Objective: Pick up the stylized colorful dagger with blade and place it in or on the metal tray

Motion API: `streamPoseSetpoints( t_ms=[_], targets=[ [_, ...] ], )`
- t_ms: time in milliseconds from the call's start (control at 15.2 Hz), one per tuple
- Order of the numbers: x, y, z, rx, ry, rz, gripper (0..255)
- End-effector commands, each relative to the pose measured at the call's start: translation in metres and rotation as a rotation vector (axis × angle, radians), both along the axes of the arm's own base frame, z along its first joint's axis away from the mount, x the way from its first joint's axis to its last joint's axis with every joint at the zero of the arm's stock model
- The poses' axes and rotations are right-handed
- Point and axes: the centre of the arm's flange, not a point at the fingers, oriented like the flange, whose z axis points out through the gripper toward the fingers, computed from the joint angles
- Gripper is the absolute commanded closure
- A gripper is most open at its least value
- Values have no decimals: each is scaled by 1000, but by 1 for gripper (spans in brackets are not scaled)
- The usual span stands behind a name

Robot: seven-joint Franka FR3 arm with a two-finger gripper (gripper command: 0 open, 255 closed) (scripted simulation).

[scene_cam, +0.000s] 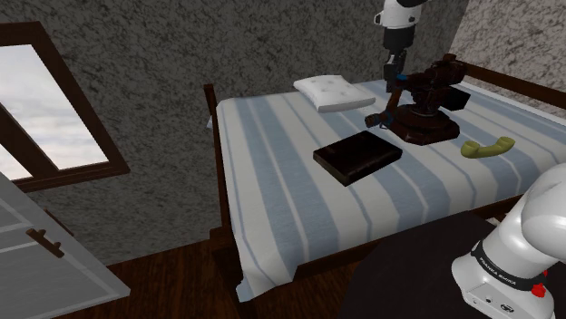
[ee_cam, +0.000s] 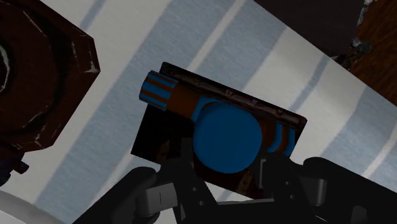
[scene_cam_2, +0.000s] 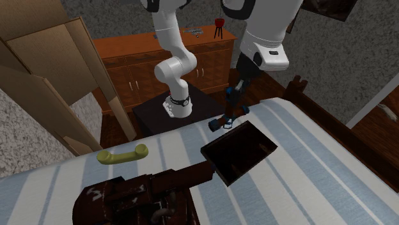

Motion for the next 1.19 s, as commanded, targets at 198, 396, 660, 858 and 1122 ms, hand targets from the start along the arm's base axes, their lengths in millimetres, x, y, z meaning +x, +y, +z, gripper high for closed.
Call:
streamPoseSetpoints(
  t_ms=[198, 396, 660, 858, 1122],
  targets=[
    [55, 22, 18, 0, 0, 0, 255],
    [55, 22, 2, 0, 0, 0, 255],
    [55, 22, -19, 0, 0, 0, 255],
    [55, 22, -35, 0, 0, 0, 255],
    [55, 22, -56, 0, 0, 0, 255]
  ],
)
